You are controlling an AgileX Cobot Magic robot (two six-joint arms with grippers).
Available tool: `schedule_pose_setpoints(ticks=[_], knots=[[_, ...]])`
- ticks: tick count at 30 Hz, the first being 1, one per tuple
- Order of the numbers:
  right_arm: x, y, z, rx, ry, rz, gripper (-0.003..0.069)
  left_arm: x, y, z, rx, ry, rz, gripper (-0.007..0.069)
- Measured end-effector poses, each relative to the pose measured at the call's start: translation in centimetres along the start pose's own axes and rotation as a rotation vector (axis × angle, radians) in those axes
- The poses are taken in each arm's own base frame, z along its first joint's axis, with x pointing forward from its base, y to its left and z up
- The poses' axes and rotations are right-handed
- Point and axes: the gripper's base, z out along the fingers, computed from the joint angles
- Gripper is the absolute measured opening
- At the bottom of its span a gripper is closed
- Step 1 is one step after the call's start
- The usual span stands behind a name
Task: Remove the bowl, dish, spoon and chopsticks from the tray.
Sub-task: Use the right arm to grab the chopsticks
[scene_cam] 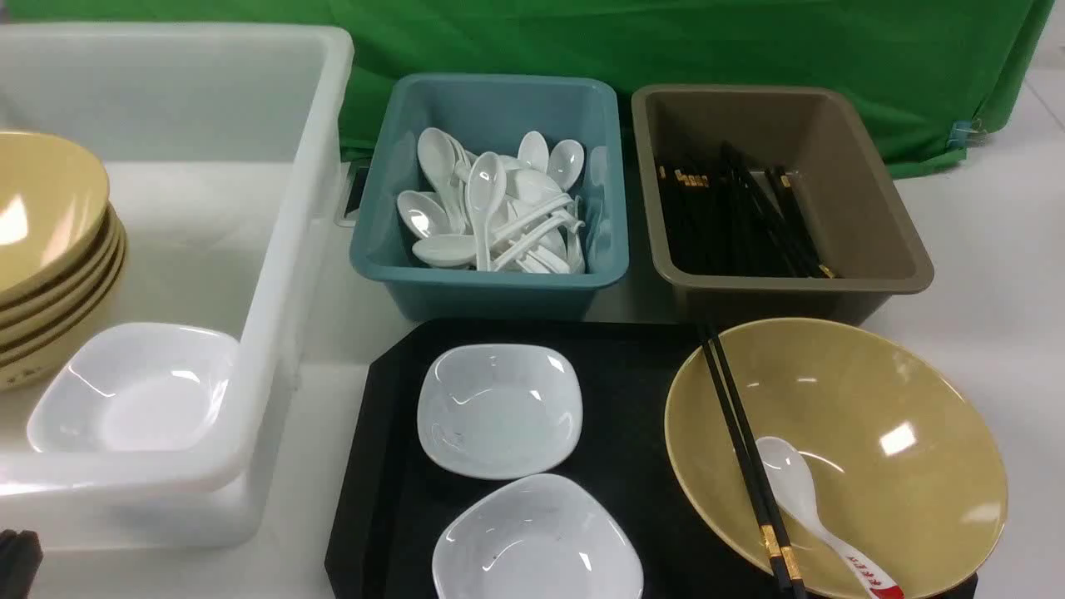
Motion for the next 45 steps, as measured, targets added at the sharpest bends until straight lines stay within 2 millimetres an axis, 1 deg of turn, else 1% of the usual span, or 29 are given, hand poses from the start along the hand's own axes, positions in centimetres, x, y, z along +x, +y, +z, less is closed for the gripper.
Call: schedule_pose_setpoints(ticks=[12,14,17,18,19,22,24,25,26,28,30,32,33,34,36,38,39,41,42,43,45], knots=[[0.0,0.0,0.0,0.000,0.000,0.000,0.0242,0.0,0.0,0.0,-0.002,0.000,0.011,0.0018],[0.0,0.0,0.0,0.000,0.000,0.000,0.0242,-0.2,0.0,0.0,-0.002,-0.017,-0.009,0.0018],[0.0,0.0,0.0,0.000,0.000,0.000,0.0242,-1.2,0.1,-0.1,0.008,-0.137,-0.242,0.0018],[0.0,0.0,0.0,0.000,0.000,0.000,0.0242,-1.4,0.1,-0.1,0.008,-0.155,-0.282,0.0018],[0.0,0.0,0.0,0.000,0.000,0.000,0.0242,-2.3,0.5,-0.3,0.004,-0.260,-0.496,0.0018],[0.0,0.0,0.0,0.000,0.000,-0.001,0.0242,-3.1,1.2,-0.6,-0.018,-0.378,-0.635,0.0018],[-0.2,0.0,0.0,0.000,-0.019,0.003,0.0242,-3.8,1.8,-1.1,-0.032,-0.497,-0.751,0.0018],[-0.4,0.0,0.0,-0.002,-0.046,0.024,0.0242,-4.3,2.2,-1.4,-0.035,-0.579,-0.808,0.0018],[-0.8,0.0,0.0,-0.006,-0.087,0.064,0.0242,-4.6,2.4,-1.6,-0.032,-0.619,-0.830,0.0018],[-1.7,0.0,-0.2,-0.021,-0.183,0.217,0.0242,-5.6,2.6,-2.3,0.000,-0.728,-0.868,0.0018],[-2.5,-0.1,-0.3,-0.045,-0.276,0.386,0.0242,-7.7,2.6,-3.2,0.051,-0.796,-0.871,0.0018],[-3.2,-0.2,-0.6,-0.077,-0.354,0.541,0.0242,-10.2,2.5,-4.1,0.104,-0.813,-0.863,0.0018],[-3.4,-0.2,-0.7,-0.087,-0.380,0.576,0.0242,-10.5,2.5,-4.2,0.109,-0.812,-0.868,0.0018],[-3.8,-0.3,-0.8,-0.113,-0.430,0.662,0.0242,-13.6,2.4,-4.8,0.136,-0.779,-0.818,0.0018],[-4.2,-0.4,-1.0,-0.133,-0.472,0.714,0.0242,-16.1,2.2,-4.6,0.137,-0.673,-0.761,0.0018],[-4.7,-0.5,-1.3,-0.151,-0.533,0.731,0.0242,-19.3,2.2,-3.4,0.110,-0.460,-0.709,0.0018],[-4.9,-0.5,-1.5,-0.157,-0.566,0.726,0.0242,-20.5,2.2,-2.6,0.096,-0.375,-0.685,0.0018],[-5.3,-0.6,-1.8,-0.160,-0.626,0.694,0.0242,-21.4,2.0,-0.9,0.072,-0.170,-0.595,0.0018],[-5.5,-0.6,-1.9,-0.158,-0.645,0.678,0.0242,-21.5,2.0,-0.7,0.070,-0.147,-0.582,0.0018],[-6.1,-0.7,-2.3,-0.146,-0.732,0.610,0.0242,-21.9,1.7,1.8,0.082,0.077,-0.475,0.0018],[-6.4,-0.9,-2.6,-0.143,-0.781,0.597,0.0242,-21.7,1.2,4.2,0.123,0.255,-0.412,0.0018]])
